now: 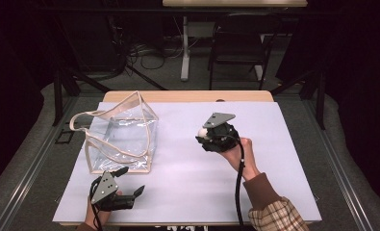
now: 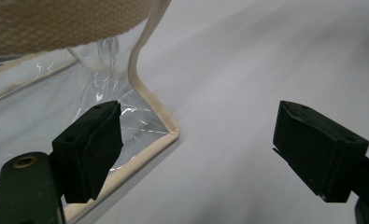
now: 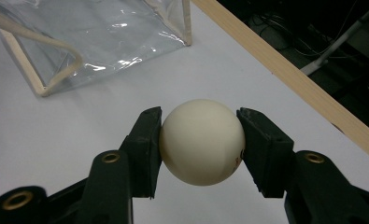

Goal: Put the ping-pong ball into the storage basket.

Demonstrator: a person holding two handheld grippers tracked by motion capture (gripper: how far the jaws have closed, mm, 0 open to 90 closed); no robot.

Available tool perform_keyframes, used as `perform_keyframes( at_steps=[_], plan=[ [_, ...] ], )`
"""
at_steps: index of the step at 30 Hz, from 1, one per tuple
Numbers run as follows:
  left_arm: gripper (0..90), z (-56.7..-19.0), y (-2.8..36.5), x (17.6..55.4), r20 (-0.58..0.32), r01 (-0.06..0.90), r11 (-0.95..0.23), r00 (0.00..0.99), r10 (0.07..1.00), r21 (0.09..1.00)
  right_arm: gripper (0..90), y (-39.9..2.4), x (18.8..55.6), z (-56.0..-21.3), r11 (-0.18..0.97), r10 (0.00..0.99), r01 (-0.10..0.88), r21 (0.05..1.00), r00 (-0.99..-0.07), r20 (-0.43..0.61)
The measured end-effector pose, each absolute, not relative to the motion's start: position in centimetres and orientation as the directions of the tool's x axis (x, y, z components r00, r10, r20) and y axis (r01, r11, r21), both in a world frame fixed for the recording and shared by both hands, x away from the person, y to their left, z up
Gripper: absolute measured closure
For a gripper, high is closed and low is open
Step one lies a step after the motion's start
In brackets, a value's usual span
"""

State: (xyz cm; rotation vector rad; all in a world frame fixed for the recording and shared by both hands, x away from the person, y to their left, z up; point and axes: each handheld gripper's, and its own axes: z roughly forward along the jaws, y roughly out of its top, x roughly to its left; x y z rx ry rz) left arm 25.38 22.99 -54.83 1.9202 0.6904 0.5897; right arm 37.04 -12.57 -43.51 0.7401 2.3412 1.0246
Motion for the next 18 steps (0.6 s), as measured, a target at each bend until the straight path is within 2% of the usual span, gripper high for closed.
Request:
perform_keyframes(
  at_steps=[18],
  plan=[
    [15.9,-54.8,23.0,25.4,0.106,0.211,-0.364,0.722,0.684,0.907,50.9,-11.3,37.8,-42.7,0.589,0.628,0.273,0.761,-0.747,-0.218]
  ],
)
